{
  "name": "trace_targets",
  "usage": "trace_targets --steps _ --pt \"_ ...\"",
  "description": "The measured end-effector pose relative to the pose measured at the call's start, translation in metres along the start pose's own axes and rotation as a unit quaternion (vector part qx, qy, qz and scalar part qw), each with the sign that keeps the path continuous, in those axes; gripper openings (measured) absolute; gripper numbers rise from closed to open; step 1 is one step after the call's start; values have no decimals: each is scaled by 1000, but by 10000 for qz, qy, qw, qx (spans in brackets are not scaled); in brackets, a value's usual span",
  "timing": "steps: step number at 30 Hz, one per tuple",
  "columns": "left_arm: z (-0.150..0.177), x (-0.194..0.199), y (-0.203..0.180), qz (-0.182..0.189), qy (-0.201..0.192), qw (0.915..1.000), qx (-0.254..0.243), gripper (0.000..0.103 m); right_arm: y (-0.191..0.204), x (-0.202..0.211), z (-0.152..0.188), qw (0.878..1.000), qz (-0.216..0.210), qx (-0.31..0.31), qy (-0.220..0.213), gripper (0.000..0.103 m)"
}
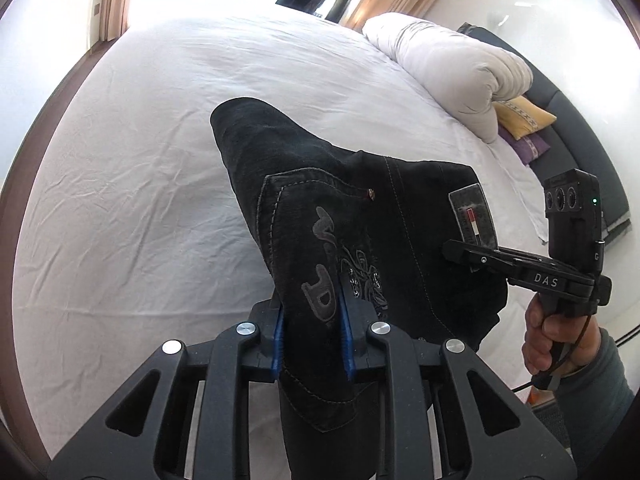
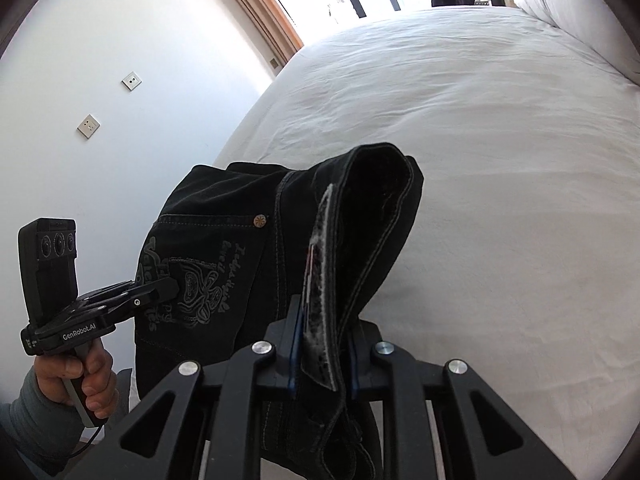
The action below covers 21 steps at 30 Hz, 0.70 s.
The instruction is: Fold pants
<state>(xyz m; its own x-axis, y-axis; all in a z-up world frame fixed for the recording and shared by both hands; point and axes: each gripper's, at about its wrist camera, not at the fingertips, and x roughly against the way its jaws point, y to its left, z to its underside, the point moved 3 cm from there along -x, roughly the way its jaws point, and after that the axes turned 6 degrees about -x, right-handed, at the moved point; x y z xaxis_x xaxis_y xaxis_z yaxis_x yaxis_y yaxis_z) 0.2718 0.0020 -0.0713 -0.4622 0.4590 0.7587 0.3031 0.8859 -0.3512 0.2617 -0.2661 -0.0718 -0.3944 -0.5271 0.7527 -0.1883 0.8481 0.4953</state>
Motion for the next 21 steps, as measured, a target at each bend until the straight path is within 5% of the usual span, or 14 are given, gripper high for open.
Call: trace_targets --steps 4,8,10,14,21 --pt "10 -31 35 106 272 9995 142 23 -29 -43 -3 9989 -32 -336 318 20" --pt "19 -33 53 256 175 9986 427 35 -59 -54 5 9947 -194 -931 379 52" --pt "19 -27 57 255 117 9980 560 39 -69 -45 14 9911 -469 -1232 197 53" --pt "23 7 57 19 -202 9980 593 44 -73 -7 29 9914 -292 -1267 -133 72" --pt "48 93 -2 -518 -1221 9907 301 92 -52 63 72 9887 5 -1301 -747 77"
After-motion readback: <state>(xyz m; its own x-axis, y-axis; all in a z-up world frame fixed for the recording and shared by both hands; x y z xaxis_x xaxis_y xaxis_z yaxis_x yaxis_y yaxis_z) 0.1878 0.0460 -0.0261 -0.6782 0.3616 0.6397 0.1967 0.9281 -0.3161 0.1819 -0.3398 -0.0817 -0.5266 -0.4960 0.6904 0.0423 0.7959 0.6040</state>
